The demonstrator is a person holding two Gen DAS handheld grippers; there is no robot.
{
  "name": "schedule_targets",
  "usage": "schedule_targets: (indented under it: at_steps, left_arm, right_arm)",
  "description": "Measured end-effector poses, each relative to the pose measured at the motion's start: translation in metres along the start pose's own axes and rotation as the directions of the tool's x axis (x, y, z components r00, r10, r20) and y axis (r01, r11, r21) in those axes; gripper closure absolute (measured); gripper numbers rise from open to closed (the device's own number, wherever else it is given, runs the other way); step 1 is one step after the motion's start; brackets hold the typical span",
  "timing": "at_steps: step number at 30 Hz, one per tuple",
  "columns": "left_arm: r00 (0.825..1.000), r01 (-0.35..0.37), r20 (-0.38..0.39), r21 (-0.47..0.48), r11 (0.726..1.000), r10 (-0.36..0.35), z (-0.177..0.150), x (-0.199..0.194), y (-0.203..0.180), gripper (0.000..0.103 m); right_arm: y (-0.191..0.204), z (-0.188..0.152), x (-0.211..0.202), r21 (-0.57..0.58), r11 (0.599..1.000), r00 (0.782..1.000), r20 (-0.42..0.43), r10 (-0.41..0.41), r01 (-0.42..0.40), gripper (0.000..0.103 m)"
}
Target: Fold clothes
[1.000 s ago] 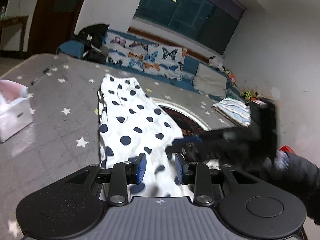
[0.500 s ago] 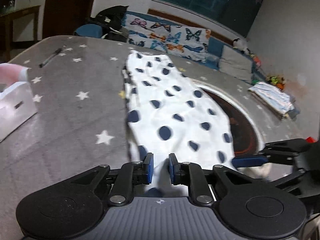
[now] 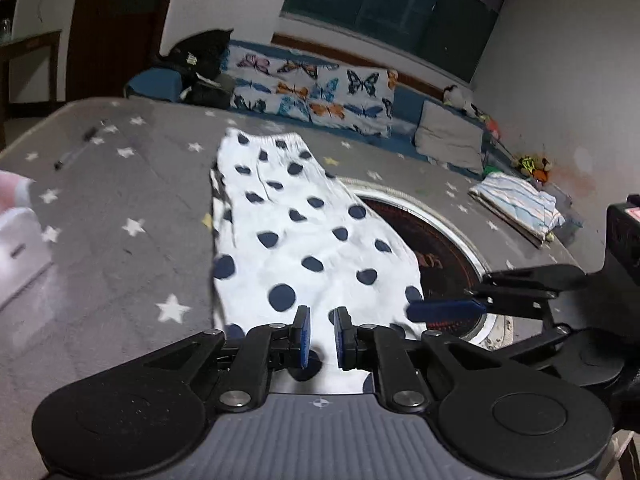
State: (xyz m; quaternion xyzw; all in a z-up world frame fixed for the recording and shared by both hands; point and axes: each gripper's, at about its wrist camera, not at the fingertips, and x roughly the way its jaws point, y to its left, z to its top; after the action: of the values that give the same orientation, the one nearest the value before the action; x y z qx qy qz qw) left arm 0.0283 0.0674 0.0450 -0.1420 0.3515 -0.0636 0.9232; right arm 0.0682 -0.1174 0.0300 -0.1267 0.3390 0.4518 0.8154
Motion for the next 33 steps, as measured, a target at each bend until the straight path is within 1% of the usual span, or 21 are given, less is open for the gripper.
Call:
schedule_targets:
  at_steps: [3, 7, 9, 11, 15, 18, 23, 25, 29, 33]
  left_arm:
    - [1.0, 0.006, -0.026, -0.035, 0.999, -0.007, 0.002, 0.012, 0.005, 0.089]
    - [0.999, -0.022, -0.031, -0.05, 0.999, 0.021, 0.007, 0.021, 0.012, 0.089]
    - [0.998, -0.057, -0.037, -0.057, 0.997, 0.055, 0.007, 0.027, 0.018, 0.089]
    - [0.996, -0.085, -0.031, -0.065, 0.994, 0.083, 0.007, 0.03, 0.025, 0.089]
    - [0.995, -0.104, -0.01, -0.104, 0.989, 0.103, 0.01, 0.028, 0.035, 0.089]
    - [0.993, -0.116, 0.001, -0.091, 0.989, 0.117, 0.011, 0.021, 0.03, 0.088]
    - [0.998, -0.052, 0.029, -0.03, 0.998, 0.053, 0.004, -0.001, 0.008, 0.088]
    - [0.999, -0.033, 0.025, 0.002, 0.999, 0.033, -0.003, -0.006, -0.001, 0.088]
    - [1.0, 0.0, 0.007, 0.035, 0.999, 0.0, -0.02, -0.013, -0.013, 0.088]
    - [1.0, 0.003, 0.017, 0.049, 0.999, -0.003, -0.032, -0.022, -0.018, 0.088]
  right_arm:
    - [-0.003, 0.0, 0.009, 0.02, 1.0, 1.0, -0.006, -0.003, 0.004, 0.059]
    - [-0.005, -0.005, 0.016, 0.035, 0.999, 1.0, -0.027, -0.003, 0.004, 0.059]
    - [-0.006, -0.008, 0.016, 0.037, 0.999, 0.999, -0.035, -0.002, 0.003, 0.059]
    - [-0.006, -0.012, 0.015, 0.039, 0.999, 0.999, -0.039, -0.001, 0.002, 0.058]
    - [-0.007, -0.017, 0.011, 0.04, 0.999, 0.999, -0.042, 0.0, 0.001, 0.057]
    - [-0.005, -0.019, 0.005, 0.038, 0.999, 0.999, -0.032, 0.005, -0.004, 0.054]
    - [0.001, -0.027, -0.006, 0.021, 1.0, 0.999, -0.036, 0.012, -0.012, 0.054]
    - [0.003, -0.032, -0.009, 0.013, 1.0, 0.999, -0.044, 0.009, -0.009, 0.054]
    - [0.009, -0.039, -0.018, -0.008, 1.0, 0.999, -0.045, 0.0, 0.0, 0.054]
    - [0.013, -0.039, -0.027, -0.021, 1.0, 0.999, -0.033, -0.005, 0.004, 0.053]
